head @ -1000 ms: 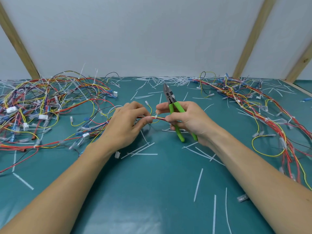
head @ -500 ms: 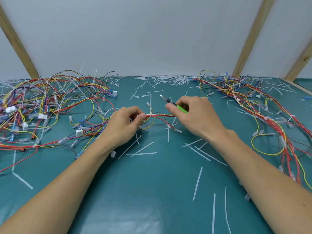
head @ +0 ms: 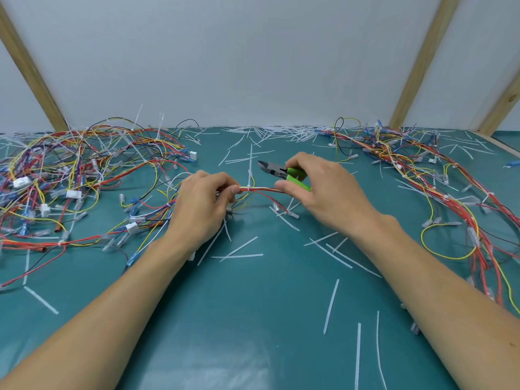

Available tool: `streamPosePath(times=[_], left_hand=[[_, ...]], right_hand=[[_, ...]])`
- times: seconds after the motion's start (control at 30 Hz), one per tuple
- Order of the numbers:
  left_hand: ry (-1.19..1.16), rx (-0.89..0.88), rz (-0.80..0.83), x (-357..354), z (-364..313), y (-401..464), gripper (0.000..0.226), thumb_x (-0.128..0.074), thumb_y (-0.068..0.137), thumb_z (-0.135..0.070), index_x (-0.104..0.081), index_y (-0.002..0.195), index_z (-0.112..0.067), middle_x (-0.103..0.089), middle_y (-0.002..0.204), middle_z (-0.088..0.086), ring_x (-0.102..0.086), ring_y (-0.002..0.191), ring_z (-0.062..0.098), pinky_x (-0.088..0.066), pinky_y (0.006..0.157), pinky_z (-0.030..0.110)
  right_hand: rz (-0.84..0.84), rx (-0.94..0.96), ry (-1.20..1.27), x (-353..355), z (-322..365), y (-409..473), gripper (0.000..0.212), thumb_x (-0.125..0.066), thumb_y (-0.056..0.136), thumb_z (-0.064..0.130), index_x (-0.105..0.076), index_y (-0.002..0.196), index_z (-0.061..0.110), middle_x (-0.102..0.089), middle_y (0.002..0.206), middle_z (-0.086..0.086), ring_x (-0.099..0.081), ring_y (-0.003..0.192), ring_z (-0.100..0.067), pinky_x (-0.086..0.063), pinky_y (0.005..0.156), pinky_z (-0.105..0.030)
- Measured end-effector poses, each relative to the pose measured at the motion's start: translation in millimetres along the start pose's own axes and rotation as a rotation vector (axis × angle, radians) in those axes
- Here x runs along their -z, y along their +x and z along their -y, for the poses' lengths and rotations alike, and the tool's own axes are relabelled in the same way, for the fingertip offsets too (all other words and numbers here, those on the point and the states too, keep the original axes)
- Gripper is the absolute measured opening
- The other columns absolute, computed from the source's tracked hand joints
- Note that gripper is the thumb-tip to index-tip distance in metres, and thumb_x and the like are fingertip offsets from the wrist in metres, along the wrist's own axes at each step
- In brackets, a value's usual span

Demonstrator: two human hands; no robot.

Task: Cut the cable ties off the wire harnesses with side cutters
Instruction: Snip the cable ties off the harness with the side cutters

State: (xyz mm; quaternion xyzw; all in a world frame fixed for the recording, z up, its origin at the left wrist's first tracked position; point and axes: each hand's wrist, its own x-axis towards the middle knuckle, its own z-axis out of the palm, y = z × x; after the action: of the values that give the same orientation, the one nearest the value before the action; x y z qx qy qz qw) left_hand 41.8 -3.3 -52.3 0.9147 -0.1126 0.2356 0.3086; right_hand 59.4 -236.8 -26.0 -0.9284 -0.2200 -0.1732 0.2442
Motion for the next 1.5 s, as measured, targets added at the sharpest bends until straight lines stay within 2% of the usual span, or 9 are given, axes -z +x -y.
streamPosePath(times=[0.1, 0.27, 0.37, 0.77, 0.93, 1.17, 1.3, 1.5], left_hand=[[0.008, -0.023, -0.039, -1, 4, 1, 0.011, -0.064, 0.097, -0.021, -0.073, 0.092, -0.020, -0.068, 0.075, -0.012, -0.053, 0.089, 0.023, -0.043, 0.087, 0.042], [-0.019, -0.026, -0.054, -2, 5, 1, 0.010, -0.065, 0.097, -0.022, -0.073, 0.091, -0.022, -0.069, 0.075, -0.013, -0.052, 0.087, 0.020, -0.043, 0.084, 0.040], [-0.015, -0.026, -0.046, -2, 4, 0, 0.010, -0.066, 0.096, -0.022, -0.073, 0.090, -0.023, -0.069, 0.075, -0.013, -0.052, 0.085, 0.020, -0.043, 0.084, 0.040], [0.026, -0.038, -0.023, -6, 4, 0, 0.008, -0.066, 0.095, -0.025, -0.073, 0.091, -0.026, -0.070, 0.080, -0.006, -0.053, 0.087, 0.022, -0.040, 0.085, 0.038], [0.042, -0.058, -0.031, -6, 3, 0, 0.009, -0.066, 0.096, -0.025, -0.074, 0.092, -0.025, -0.069, 0.077, -0.011, -0.051, 0.083, 0.020, -0.036, 0.081, 0.034], [0.052, -0.056, -0.031, -7, 3, -2, 0.011, -0.063, 0.097, -0.026, -0.074, 0.094, -0.025, -0.069, 0.076, -0.008, -0.050, 0.082, 0.021, -0.034, 0.079, 0.033], [0.043, -0.055, -0.038, -7, 2, -1, 0.011, -0.064, 0.097, -0.026, -0.075, 0.095, -0.024, -0.069, 0.075, -0.007, -0.050, 0.083, 0.021, -0.032, 0.077, 0.032], [0.036, -0.052, -0.054, -6, 2, -2, 0.012, -0.064, 0.097, -0.026, -0.075, 0.094, -0.023, -0.069, 0.074, -0.009, -0.050, 0.082, 0.022, -0.030, 0.074, 0.031]], right_hand=[[0.024, 0.025, -0.038, 0, -1, -1, 0.040, -0.060, 0.094, 0.061, -0.061, 0.111, 0.025, -0.062, 0.101, 0.015, -0.057, 0.100, -0.015, -0.040, 0.086, -0.036], [0.044, -0.020, -0.073, -4, -3, -3, 0.043, -0.066, 0.084, 0.071, -0.068, 0.102, 0.032, -0.071, 0.099, 0.013, -0.061, 0.097, -0.017, -0.047, 0.075, -0.035], [0.012, -0.014, -0.068, -5, -3, -3, 0.043, -0.068, 0.081, 0.073, -0.070, 0.098, 0.034, -0.071, 0.095, 0.011, -0.062, 0.095, -0.017, -0.050, 0.075, -0.037], [-0.029, 0.010, -0.042, -10, -1, -4, 0.040, -0.069, 0.080, 0.072, -0.074, 0.098, 0.036, -0.070, 0.093, 0.012, -0.061, 0.091, -0.016, -0.047, 0.072, -0.034], [-0.005, 0.006, -0.062, -9, -1, -3, 0.039, -0.070, 0.081, 0.071, -0.072, 0.093, 0.033, -0.068, 0.088, 0.011, -0.058, 0.086, -0.017, -0.041, 0.068, -0.033], [0.039, 0.006, -0.081, -7, 2, -3, 0.038, -0.072, 0.082, 0.067, -0.075, 0.093, 0.030, -0.072, 0.082, 0.008, -0.058, 0.080, -0.020, -0.048, 0.070, -0.035], [0.082, 0.032, -0.119, -4, 3, -2, 0.044, -0.062, 0.087, 0.070, -0.078, 0.090, 0.030, -0.068, 0.071, 0.001, -0.054, 0.071, -0.023, -0.044, 0.062, -0.035], [0.164, -0.025, -0.168, -2, 7, -3, 0.059, -0.041, 0.095, 0.076, -0.069, 0.079, 0.026, -0.060, 0.064, -0.002, -0.054, 0.068, -0.019, -0.030, 0.053, -0.031]])
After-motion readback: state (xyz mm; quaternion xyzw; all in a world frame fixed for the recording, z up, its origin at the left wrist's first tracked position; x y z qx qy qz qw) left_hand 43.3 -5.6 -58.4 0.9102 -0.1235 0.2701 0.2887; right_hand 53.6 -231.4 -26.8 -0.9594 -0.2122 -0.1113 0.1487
